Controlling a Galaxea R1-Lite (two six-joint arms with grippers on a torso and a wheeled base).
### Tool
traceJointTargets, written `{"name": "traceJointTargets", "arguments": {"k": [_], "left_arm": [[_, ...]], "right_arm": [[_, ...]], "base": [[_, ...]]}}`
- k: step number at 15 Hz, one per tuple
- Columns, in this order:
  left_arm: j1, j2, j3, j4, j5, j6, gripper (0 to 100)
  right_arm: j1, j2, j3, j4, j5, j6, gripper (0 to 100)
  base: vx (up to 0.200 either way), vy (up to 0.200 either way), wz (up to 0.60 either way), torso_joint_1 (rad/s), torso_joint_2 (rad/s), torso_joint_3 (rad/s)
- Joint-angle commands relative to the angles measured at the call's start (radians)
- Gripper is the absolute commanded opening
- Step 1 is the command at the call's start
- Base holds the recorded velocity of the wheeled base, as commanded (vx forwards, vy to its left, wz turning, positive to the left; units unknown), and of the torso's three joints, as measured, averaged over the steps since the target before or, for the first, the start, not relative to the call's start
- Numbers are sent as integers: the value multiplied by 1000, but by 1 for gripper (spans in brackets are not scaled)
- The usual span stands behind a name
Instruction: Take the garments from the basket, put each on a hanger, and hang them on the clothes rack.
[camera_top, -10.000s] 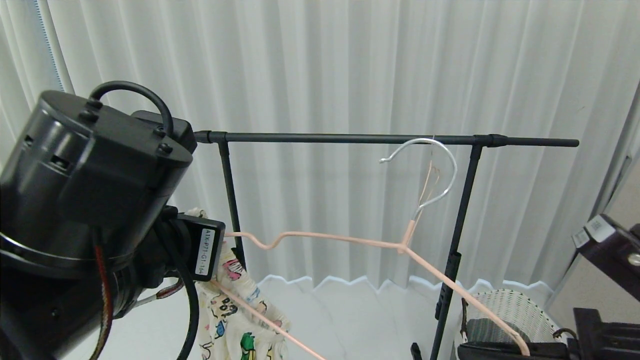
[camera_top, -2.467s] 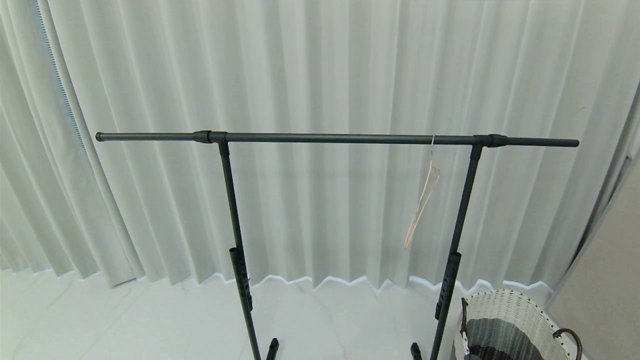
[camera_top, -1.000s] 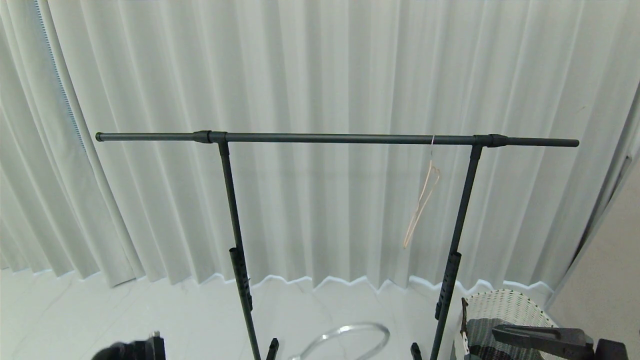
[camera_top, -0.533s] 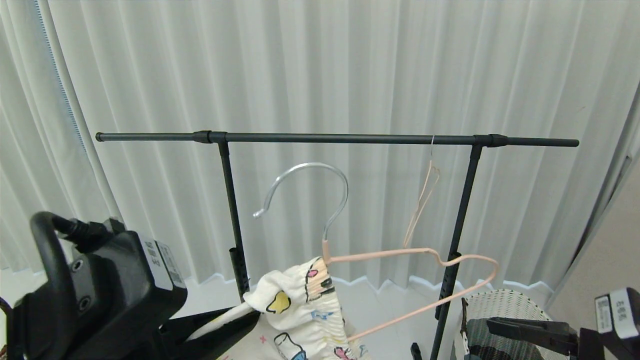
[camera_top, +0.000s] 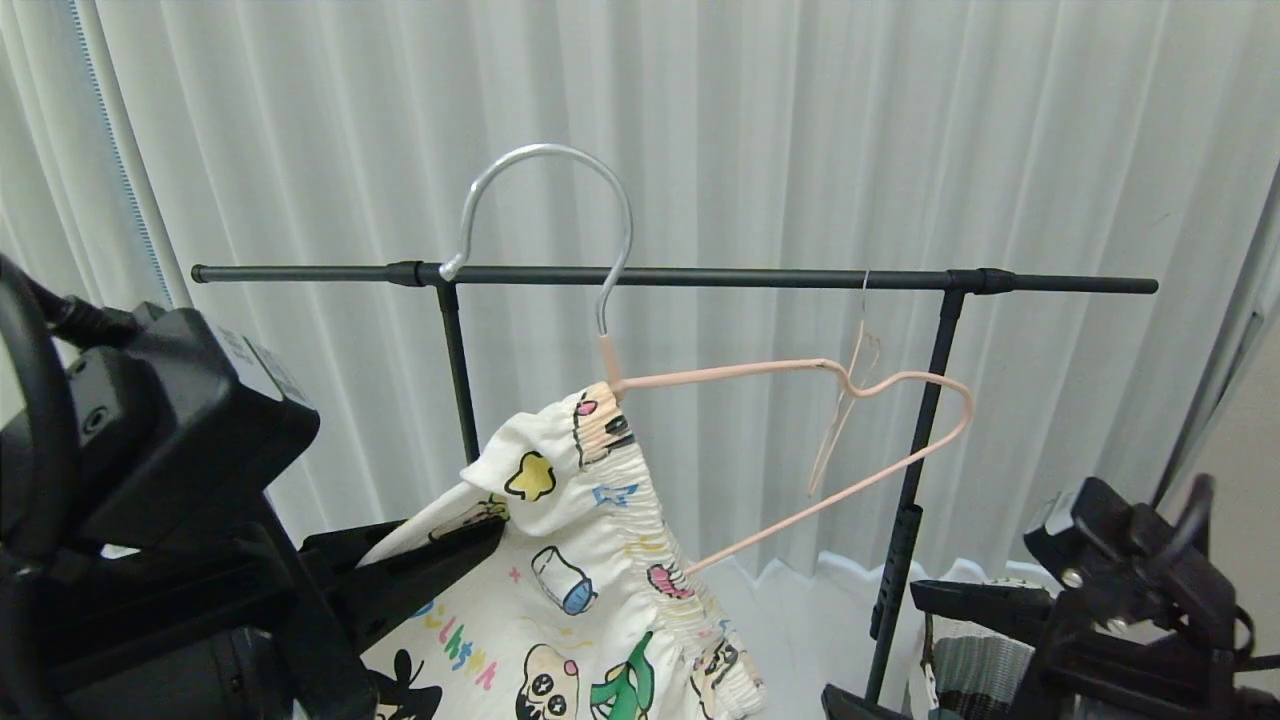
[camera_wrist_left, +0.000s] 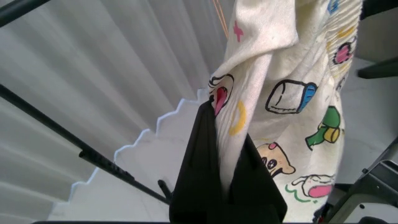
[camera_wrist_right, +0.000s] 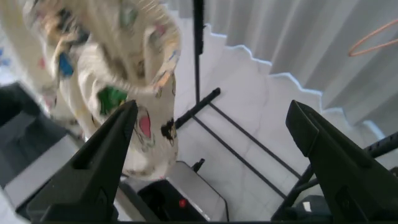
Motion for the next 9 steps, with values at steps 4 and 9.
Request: {"name": "traceJointTargets", "arguments": {"k": [4,9], "left_arm": [[0,2,-7,-5,0,0,0],[0,2,-7,-9,-1,-1,0]], "right_arm": [[8,182,-124,-38,-86,86,100],[114,183,-139,-43,-86,121,100]], "base": [[0,0,0,0,0,0],[0,0,0,0,0,0]]}}
